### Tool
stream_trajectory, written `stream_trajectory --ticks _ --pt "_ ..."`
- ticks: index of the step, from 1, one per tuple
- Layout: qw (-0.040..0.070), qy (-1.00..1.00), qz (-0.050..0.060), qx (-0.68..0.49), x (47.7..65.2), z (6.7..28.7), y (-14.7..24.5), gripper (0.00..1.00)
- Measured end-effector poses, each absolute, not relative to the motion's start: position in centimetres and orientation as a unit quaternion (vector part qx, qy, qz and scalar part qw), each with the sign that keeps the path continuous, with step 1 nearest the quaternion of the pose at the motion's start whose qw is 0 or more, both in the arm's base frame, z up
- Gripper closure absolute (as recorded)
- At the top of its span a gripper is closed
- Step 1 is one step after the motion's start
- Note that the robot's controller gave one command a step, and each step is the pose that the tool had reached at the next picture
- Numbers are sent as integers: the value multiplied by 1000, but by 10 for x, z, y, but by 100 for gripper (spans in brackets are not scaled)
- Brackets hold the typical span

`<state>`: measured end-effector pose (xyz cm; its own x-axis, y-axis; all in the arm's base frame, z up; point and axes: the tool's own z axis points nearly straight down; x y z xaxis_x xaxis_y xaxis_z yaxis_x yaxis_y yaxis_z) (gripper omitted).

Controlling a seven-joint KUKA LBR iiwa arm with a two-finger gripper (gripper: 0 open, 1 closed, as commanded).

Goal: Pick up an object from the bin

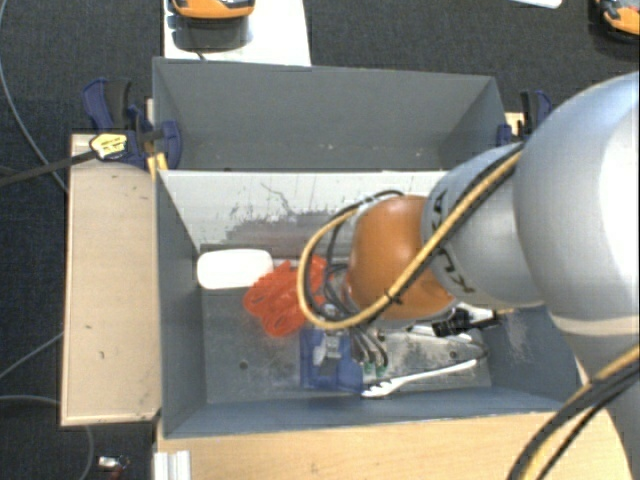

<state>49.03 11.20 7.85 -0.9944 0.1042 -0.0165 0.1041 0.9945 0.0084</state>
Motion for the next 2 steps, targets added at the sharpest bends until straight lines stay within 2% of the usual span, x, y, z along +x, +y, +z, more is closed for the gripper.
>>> stream_trajectory --ticks 2 --pt "9 998 4 54 490 79 112 100"
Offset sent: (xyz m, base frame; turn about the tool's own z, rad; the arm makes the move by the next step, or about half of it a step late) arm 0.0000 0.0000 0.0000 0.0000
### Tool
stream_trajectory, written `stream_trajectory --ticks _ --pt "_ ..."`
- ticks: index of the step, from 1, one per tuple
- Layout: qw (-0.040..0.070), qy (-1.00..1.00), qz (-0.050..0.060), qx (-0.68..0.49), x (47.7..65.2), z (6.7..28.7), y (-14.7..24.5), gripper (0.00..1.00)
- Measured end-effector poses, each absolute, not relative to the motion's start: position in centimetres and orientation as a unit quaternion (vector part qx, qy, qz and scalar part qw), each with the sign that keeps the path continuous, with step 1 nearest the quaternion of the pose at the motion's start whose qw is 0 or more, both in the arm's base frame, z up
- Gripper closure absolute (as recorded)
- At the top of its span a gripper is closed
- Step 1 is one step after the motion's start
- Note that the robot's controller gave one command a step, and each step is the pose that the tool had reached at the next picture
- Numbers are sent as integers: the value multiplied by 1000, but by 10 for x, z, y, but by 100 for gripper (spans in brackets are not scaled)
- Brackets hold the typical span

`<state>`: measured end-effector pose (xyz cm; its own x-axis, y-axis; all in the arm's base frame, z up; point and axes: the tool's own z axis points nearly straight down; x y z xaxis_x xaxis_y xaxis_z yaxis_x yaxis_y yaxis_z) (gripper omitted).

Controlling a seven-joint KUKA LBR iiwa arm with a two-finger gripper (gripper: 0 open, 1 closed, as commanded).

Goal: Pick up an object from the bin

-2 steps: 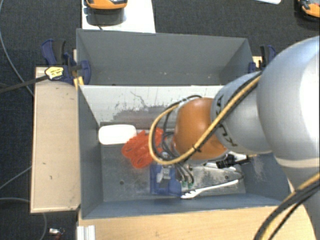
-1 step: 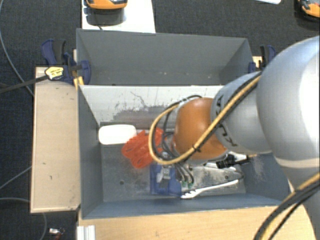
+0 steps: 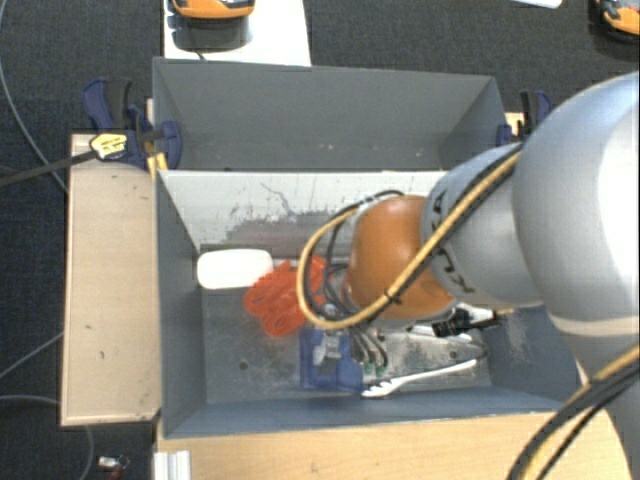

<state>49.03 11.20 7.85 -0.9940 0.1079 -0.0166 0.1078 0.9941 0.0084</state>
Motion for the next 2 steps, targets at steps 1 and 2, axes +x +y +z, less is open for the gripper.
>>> stream_trajectory --ticks 1,2 --pt "9 999 4 50 490 79 112 100" --pt "9 999 4 51 490 79 112 100"
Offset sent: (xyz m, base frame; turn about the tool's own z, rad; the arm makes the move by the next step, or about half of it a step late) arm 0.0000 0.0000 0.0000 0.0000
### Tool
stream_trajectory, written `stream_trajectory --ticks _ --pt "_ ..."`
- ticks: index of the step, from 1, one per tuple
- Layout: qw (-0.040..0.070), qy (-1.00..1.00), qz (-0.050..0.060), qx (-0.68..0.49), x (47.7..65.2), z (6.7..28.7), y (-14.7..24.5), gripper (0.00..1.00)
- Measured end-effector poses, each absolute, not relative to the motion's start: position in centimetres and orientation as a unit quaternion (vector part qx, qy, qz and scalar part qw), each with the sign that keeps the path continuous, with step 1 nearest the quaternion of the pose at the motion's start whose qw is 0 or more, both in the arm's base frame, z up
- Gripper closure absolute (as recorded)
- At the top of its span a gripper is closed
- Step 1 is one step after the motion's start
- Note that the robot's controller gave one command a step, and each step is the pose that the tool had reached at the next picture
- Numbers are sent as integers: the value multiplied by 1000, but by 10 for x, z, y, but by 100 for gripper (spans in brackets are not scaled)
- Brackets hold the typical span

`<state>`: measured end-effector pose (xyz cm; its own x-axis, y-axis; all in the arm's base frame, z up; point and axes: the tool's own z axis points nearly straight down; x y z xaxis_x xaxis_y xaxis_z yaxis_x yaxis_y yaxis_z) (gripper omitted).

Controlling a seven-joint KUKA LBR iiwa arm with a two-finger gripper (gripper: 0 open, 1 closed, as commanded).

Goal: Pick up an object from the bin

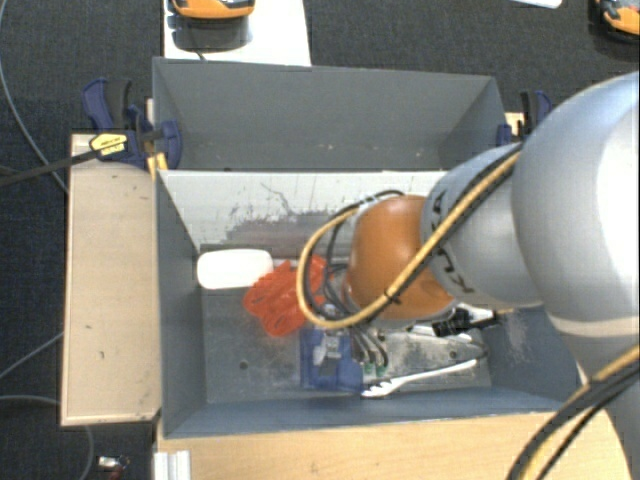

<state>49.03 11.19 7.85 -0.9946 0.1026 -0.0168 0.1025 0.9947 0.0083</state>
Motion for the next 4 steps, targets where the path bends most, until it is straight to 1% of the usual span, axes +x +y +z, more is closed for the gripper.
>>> stream_trajectory --ticks 4 --pt "9 999 4 53 490 79 112 100"
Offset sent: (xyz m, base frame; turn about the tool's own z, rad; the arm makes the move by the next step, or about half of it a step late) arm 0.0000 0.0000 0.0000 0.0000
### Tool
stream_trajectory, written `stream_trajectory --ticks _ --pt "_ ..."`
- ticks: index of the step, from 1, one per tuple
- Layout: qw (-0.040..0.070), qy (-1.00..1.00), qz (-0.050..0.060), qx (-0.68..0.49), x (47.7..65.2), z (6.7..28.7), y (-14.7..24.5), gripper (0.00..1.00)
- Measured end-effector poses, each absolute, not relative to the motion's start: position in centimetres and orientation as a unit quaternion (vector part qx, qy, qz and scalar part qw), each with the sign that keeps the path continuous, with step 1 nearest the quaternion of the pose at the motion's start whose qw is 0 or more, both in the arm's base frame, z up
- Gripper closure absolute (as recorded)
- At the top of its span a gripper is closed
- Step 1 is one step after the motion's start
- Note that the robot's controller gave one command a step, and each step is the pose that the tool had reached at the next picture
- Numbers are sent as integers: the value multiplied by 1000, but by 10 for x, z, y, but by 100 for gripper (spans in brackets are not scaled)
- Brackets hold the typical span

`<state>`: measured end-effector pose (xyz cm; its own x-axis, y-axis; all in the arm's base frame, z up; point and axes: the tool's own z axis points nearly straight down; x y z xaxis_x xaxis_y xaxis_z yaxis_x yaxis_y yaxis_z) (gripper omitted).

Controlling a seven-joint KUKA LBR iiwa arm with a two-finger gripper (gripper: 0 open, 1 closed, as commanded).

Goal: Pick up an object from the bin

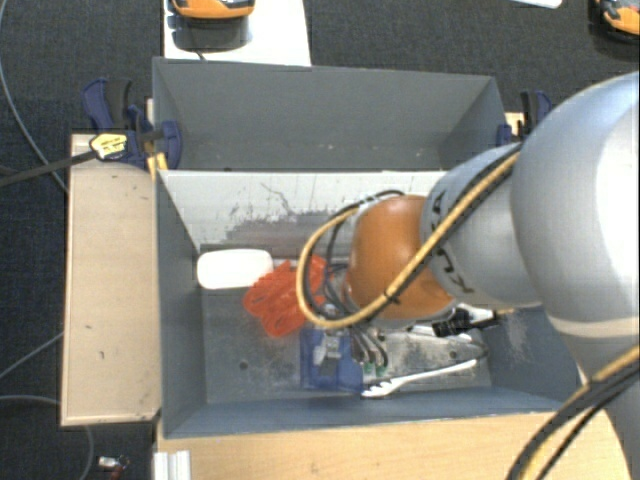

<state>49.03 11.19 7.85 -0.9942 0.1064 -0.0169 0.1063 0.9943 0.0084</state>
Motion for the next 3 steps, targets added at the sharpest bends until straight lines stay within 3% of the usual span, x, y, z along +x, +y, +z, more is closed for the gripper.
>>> stream_trajectory --ticks 3 --pt "9 999 4 54 490 79 112 100"
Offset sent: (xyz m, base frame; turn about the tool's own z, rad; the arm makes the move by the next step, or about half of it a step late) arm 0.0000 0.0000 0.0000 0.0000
